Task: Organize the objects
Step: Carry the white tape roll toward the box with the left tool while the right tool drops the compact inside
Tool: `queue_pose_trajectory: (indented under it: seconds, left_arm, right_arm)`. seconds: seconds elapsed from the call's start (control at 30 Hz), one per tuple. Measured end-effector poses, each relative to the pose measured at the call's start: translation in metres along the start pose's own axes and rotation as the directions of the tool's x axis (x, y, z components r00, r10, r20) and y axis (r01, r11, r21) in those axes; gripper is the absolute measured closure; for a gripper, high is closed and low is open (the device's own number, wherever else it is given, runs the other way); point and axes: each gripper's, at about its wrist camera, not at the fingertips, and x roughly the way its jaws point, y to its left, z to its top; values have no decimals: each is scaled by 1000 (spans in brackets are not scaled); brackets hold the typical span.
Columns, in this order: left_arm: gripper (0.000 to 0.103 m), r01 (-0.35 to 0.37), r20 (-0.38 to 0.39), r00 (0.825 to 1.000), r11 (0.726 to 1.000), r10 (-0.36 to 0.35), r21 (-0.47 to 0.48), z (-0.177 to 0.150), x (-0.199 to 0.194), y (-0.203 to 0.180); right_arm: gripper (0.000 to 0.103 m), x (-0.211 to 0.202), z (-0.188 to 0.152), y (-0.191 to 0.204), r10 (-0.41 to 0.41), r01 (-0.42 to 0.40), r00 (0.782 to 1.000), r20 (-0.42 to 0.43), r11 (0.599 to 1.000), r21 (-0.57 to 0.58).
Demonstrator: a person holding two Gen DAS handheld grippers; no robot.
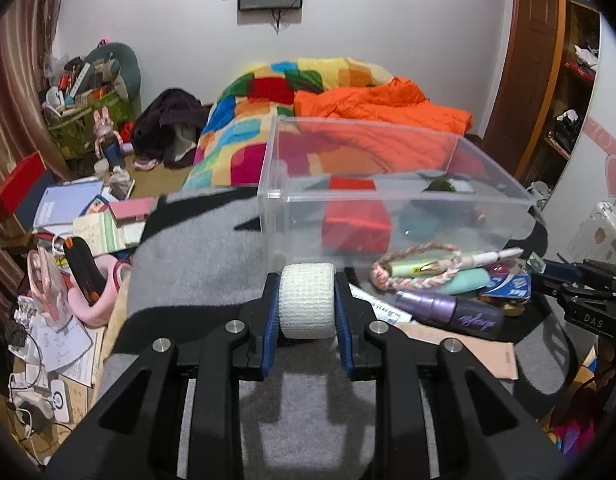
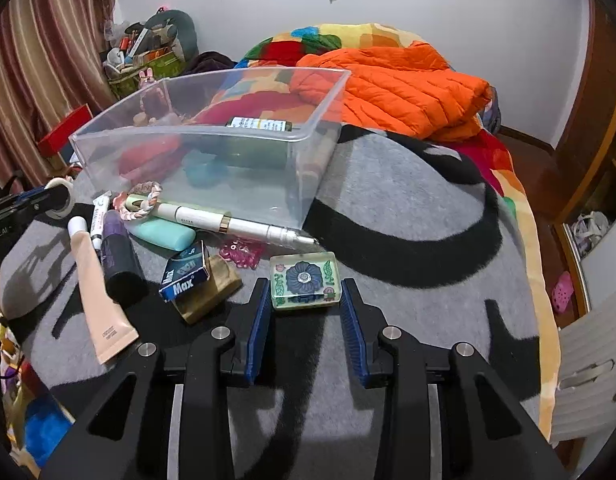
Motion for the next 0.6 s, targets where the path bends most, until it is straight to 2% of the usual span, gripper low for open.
queue_pose_trajectory:
  seconds: [0.33, 0.6]
  left_arm:
    - [78, 22, 102, 995, 1000, -21, -2, 30, -30, -8]
    - [78, 39, 137, 990, 999, -38, -4, 58, -28, -13]
  right_arm:
    - [71, -44, 28, 0, 11, -14, 991, 134, 1000, 25]
    - [71, -57, 65, 15, 39, -46, 974, 223, 999, 26]
